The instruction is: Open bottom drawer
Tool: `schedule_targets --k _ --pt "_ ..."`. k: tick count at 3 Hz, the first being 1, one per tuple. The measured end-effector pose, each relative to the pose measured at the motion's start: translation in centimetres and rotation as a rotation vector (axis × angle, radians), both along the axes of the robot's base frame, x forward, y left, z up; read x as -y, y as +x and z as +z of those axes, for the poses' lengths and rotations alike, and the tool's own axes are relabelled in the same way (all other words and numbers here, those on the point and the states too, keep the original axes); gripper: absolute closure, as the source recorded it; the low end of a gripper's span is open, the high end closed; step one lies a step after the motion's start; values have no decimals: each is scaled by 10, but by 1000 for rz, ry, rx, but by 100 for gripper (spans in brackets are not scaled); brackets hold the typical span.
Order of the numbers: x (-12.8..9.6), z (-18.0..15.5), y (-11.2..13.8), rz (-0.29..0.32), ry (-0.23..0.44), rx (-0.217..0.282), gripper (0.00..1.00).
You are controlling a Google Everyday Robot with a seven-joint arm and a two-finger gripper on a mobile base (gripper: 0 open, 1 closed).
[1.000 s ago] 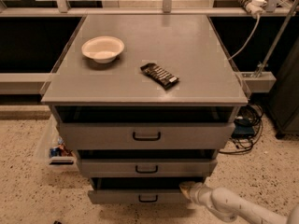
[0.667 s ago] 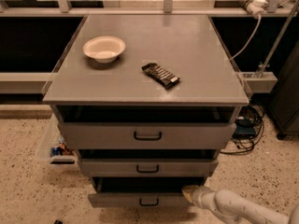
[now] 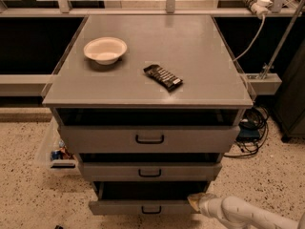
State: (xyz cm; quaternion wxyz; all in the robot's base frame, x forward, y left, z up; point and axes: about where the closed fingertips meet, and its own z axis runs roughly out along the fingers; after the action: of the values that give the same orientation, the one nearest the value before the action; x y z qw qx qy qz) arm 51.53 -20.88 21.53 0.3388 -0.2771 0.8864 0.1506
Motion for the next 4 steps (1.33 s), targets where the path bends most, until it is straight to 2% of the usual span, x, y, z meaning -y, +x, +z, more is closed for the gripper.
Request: schedule_targets --k 1,2,3,4 --pt "0 0 0 0 0 0 100" --pt "-19 26 22 46 -4 73 100" --pt "-22 20 25 41 -3 62 100" --pt "-33 -27 50 15 3 0 100"
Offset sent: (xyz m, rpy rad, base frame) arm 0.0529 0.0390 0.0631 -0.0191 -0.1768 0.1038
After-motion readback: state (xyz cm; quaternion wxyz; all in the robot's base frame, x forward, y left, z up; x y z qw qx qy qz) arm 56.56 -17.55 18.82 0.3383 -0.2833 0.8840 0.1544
